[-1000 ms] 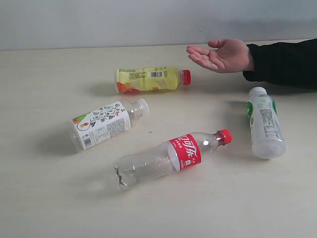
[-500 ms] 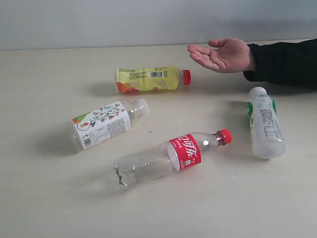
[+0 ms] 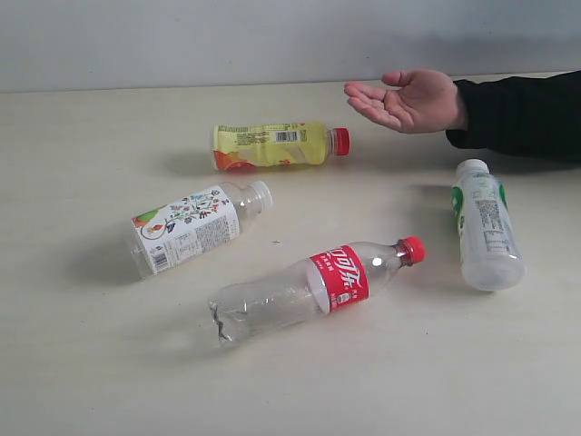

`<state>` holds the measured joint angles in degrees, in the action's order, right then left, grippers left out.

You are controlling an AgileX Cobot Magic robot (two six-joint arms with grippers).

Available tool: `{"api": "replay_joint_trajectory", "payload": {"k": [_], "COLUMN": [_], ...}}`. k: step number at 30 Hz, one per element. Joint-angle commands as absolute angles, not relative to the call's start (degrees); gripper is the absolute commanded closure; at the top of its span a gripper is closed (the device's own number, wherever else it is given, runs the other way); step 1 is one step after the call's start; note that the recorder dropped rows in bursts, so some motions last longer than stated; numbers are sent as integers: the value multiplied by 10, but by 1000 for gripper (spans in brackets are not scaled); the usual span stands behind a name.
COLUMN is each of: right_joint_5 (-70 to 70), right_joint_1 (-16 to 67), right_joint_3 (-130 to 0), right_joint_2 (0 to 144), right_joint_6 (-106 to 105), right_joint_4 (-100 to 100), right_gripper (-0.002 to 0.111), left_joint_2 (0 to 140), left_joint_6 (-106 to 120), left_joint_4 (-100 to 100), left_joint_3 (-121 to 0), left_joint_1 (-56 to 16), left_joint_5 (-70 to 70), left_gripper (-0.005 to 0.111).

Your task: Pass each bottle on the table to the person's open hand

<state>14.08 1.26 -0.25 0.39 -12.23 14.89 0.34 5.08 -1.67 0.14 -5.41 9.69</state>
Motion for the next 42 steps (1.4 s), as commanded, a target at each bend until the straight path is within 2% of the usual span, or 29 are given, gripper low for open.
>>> {"api": "replay_joint_trajectory", "payload": {"k": [1, 13, 20, 22, 25, 30, 34, 37, 40, 42], "right_joint_5": [136, 136, 136, 136, 136, 136, 136, 136, 136, 136], "right_joint_1": [14, 14, 14, 14, 14, 14, 14, 14, 14, 14], "right_joint_3": [0, 0, 0, 0, 0, 0, 0, 0, 0, 0], "right_joint_2": [0, 0, 0, 0, 0, 0, 0, 0, 0, 0], "right_joint_6": [-122, -122, -122, -122, -122, -122, -122, -122, -122, -122], "right_joint_4": [150, 150, 150, 150, 150, 150, 150, 150, 150, 150], "right_gripper": [108, 108, 108, 108, 108, 108, 108, 108, 108, 108], "left_joint_2": [0, 0, 0, 14, 63, 228, 382, 476, 565, 620], "left_joint_6": [-23, -318, -349, -345, -339, -307, -210, -53, 130, 156], "left_joint_4": [-22, -22, -22, -22, -22, -59, 0, 143, 295, 323], "left_joint_3": [0, 0, -19, -62, -160, -366, -455, -501, -535, -549], "left_joint_1": [-53, -53, -53, -53, -53, -53, -53, -67, -96, -135], "left_joint_5": [-60, -170, -485, -496, -341, 118, 322, 436, 570, 633], "left_gripper": [107, 107, 107, 107, 107, 107, 107, 107, 107, 107]}}
